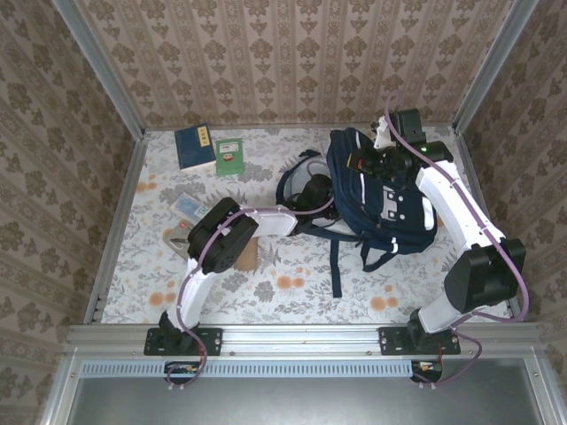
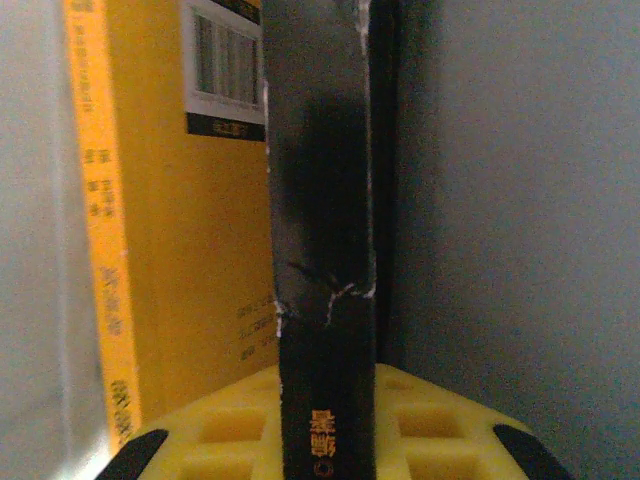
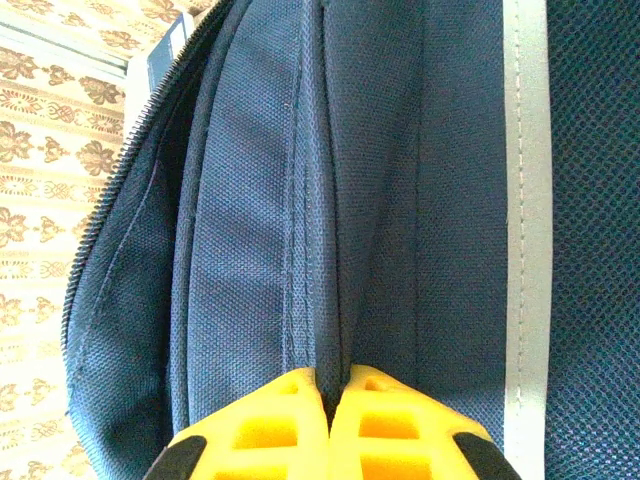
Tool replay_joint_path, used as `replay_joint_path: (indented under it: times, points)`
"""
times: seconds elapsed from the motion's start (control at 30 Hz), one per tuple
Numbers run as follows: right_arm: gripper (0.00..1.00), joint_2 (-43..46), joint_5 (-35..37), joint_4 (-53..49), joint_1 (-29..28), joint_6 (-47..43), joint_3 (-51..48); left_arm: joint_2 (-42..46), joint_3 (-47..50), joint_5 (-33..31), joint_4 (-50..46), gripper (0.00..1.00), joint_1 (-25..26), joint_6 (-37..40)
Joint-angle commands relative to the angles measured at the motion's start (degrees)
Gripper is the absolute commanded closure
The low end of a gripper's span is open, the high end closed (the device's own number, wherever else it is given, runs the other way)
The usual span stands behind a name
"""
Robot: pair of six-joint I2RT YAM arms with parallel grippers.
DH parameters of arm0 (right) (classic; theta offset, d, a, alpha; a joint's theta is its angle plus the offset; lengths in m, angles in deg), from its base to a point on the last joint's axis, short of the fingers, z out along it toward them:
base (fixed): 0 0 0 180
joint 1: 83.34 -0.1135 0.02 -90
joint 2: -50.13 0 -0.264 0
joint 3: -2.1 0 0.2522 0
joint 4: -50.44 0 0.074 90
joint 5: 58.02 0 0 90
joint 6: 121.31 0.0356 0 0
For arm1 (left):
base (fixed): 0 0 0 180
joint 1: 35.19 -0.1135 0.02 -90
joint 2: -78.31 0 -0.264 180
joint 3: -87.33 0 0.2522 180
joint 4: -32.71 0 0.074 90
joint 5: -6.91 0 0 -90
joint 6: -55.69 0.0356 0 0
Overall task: Pack the student bag
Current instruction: Place the book in the student bag.
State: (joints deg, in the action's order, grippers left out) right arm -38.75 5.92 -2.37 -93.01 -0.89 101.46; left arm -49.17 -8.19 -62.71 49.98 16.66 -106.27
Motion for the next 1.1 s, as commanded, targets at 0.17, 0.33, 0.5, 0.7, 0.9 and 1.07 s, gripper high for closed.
replay_joint_path:
  times: [0.17,0.33,0.5,0.7,0.9,1.07]
  points:
    - [1.0,1.0,-5.0,5.1,-1.8,-0.5,0.8,-3.1,-8.0,1.9,-10.4,0.65,2.0,7.8]
    - [1.0,1.4,-4.2,4.3,-1.5,-1.4,0.8,1.8,-4.2,-0.9,-13.3,0.38,0.9,11.0]
    - [1.0,1.6,-4.2,4.4,-1.1,-1.6,0.6,7.9,-0.1,-2.0,-16.1,0.25,-1.3,14.2]
    - [1.0,1.9,-3.7,5.4,-1.1,-2.0,-0.7,16.5,4.2,-3.8,-24.1,0.2,-4.1,19.1]
    - [1.0,2.5,-3.3,7.6,-1.2,-2.8,-4.6,26.2,9.0,-6.6,-32.8,0.2,-7.6,24.1]
    - [1.0,3.6,-2.0,7.9,-2.4,-4.7,-9.3,32.8,10.3,-9.4,-40.9,0.2,-11.9,29.7]
